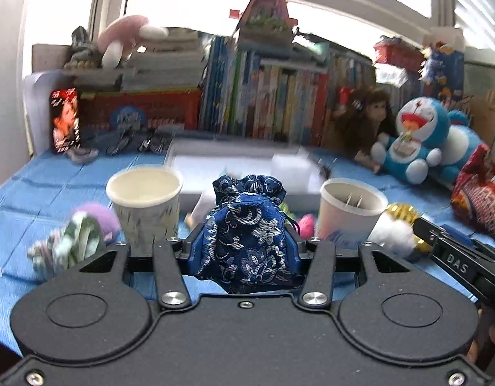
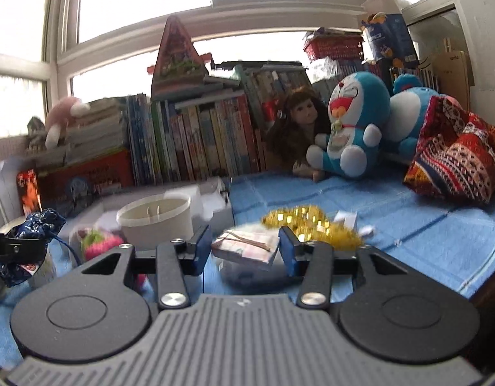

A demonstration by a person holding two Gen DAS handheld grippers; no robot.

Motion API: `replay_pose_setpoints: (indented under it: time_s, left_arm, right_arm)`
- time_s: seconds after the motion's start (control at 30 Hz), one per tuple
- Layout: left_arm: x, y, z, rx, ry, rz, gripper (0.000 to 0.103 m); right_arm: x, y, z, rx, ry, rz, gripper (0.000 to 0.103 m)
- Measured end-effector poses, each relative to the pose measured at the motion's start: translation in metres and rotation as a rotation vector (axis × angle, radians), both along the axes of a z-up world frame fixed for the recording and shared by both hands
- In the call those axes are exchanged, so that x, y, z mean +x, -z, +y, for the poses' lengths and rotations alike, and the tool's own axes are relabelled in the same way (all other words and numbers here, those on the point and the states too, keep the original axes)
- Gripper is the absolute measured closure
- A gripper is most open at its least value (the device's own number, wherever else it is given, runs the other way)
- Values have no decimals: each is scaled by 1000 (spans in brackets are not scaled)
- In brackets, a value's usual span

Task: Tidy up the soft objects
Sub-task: 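Lift and carry the pouch and paper bundle toward the white tray with both grippers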

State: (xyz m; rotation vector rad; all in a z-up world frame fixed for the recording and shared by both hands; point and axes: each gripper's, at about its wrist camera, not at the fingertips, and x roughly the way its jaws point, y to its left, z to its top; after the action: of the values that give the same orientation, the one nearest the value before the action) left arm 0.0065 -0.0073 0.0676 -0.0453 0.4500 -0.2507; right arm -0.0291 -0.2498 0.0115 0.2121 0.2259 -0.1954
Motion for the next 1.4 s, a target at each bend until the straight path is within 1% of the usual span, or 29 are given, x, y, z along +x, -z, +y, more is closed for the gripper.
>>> replay_pose_setpoints:
  time_s: [0.2, 0.37, 0.47, 0.63, 0.77, 0.93, 1.07, 1.17, 1.27, 1.4]
  left_arm:
    - [10, -33, 1, -10, 34, -48, 57]
    - [30, -56, 9, -36, 47, -42, 57]
    - [44, -69, 15, -39, 42, -47, 57]
    - [72, -86, 24, -66, 28, -39, 57]
    - [100, -94, 24, -60, 11, -27, 57]
    - [135, -93, 20, -44, -5, 21, 57]
    - [165, -87, 12, 19, -22, 91, 57]
    - [186, -82, 12, 38, -38, 143, 57]
    - [208, -77, 13, 41, -53, 194, 57]
    - [237, -67, 20, 33, -68, 292, 57]
  right_arm:
    - [12, -22, -14, 52, -25, -33, 53]
    - [26, -37, -22, 105, -67, -37, 53]
    - [35, -48, -26, 110, -78, -46, 53]
    - [54, -65, -33, 134, -108, -51, 53]
    - [73, -77, -38, 141, -135, -46, 53]
    - [105, -85, -42, 150, -191, 19, 53]
    - [131, -83, -40, 139, -237, 83, 53]
    - [153, -80, -37, 137, -270, 141, 53]
    - [174, -74, -34, 154, -305, 207, 53]
    - [202, -65, -33, 162, -337, 305, 53]
